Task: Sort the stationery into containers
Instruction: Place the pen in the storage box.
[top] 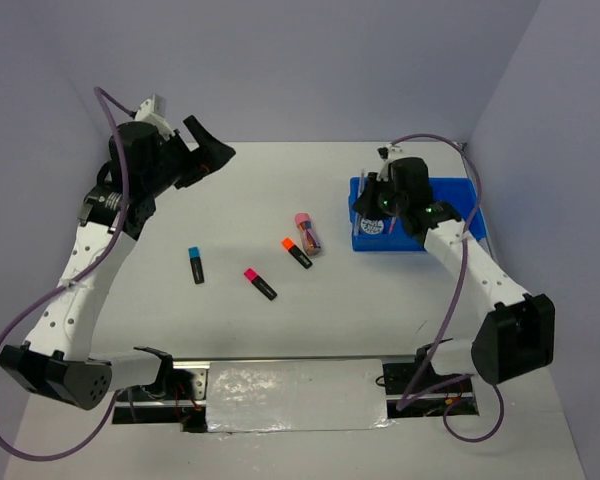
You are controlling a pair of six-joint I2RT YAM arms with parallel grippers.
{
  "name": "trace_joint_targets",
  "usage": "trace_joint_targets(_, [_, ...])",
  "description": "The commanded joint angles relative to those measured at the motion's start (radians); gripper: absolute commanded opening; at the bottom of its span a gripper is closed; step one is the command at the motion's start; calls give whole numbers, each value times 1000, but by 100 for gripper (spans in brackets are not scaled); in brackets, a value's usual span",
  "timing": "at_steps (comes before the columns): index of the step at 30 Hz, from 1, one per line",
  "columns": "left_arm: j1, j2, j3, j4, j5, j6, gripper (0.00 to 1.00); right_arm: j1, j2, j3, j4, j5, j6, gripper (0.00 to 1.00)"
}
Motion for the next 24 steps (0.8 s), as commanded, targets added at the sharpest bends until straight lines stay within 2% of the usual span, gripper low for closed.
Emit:
trace_joint_targets(1, [23,50,7,-267,-83,77,99,-92,92,87,-225,197,-153,0])
trace_joint_targets(2, [21,51,-12,-252,-63,82,99,-149,114,125,-239,205,-158,0])
trace_joint_targets(5, [20,19,-119,-209,0,91,99,-212,201,209,-290,315,-165,0])
trace_joint_targets(9, [17,1,-217,-219,30,137,99,-229,341,309,-364,366,-181,0])
trace_joint_targets(14, [17,-18,-265,-265,-6,179,99,-266,392,336,-342,375,-170,0])
trace_joint_targets(20, [17,-42,-312,-285,-3,197,99,-275,478,374,-327,337,-176,9])
trace_joint_targets(23, [17,-49,-326,-291,1,203,99,-277,513,411,-330,315,-165,20])
trace_joint_targets(24, [17,-50,-328,-294,-2,205,99,-277,525,417,-324,297,-164,20])
